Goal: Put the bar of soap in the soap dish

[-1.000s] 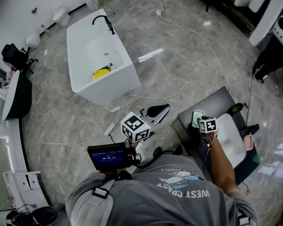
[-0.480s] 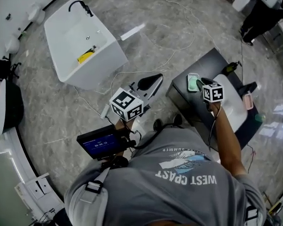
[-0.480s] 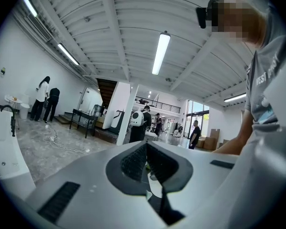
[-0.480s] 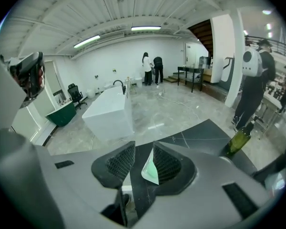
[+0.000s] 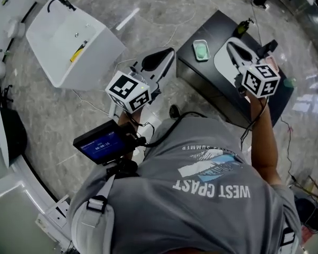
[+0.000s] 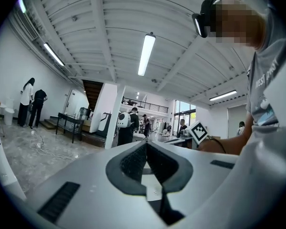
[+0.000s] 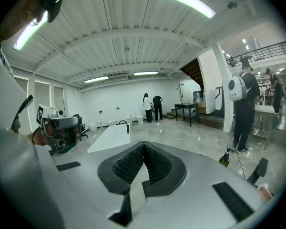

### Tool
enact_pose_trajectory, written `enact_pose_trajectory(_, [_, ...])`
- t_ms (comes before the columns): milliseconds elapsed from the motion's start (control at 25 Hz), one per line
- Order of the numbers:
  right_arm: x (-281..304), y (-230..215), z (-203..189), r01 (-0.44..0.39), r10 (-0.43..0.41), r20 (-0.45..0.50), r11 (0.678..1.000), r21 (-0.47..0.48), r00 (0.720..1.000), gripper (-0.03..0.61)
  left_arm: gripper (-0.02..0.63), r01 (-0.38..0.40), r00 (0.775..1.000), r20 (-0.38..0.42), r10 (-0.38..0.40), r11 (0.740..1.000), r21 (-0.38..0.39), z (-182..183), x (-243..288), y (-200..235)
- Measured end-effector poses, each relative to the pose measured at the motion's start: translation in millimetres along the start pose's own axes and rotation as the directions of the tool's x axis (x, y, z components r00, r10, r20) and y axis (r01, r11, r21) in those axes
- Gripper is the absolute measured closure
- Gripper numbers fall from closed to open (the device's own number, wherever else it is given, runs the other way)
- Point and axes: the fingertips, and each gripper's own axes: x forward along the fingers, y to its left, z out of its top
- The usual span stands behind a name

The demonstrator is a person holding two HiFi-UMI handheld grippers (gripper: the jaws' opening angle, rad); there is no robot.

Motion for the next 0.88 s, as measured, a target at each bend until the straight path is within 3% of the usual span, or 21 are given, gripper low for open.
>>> enact_pose_trajectory(240, [-94.1,24.3,28.2,-0.067,0.071,0.163,0.997,-0.029,0.984,0.571,0.607,0.011,1.0,-0.009,-0.011,0.999,0.049,-10.9,16.5,-62.6])
enact_pose_trajectory(360, [-165.0,36.8,20.8,-0.087,0.094,0.23,0.995,-0.042,0.969,0.57,0.607,0.003,1.0,-0.018,-0.002,0.999,0.049,-23.3,17.4,-117.0])
enact_pose_trajectory(480, [-229.2,44.9,0.0,-0.105,0.111,0.253,0.994,-0.037,0.961,0.57,0.607,-0.012,0.999,-0.031,0.013,1.0,0.027,-42.5,14.0,-167.1])
enact_pose_trajectory(640, [-252.3,45.3,-14.1,-0.119,0.108,0.27,0.992,0.027,0.957,0.569,0.607,0.009,0.998,-0.068,-0.007,0.999,0.031,-59.7,18.6,-189.7])
enact_pose_trajectory(880, [-359.6,86.2,-30.0,-0.16,0.162,0.307,0.987,-0.029,0.938,0.569,0.607,-0.011,0.998,-0.063,0.016,0.997,0.08,-56.4,-15.5,-303.1])
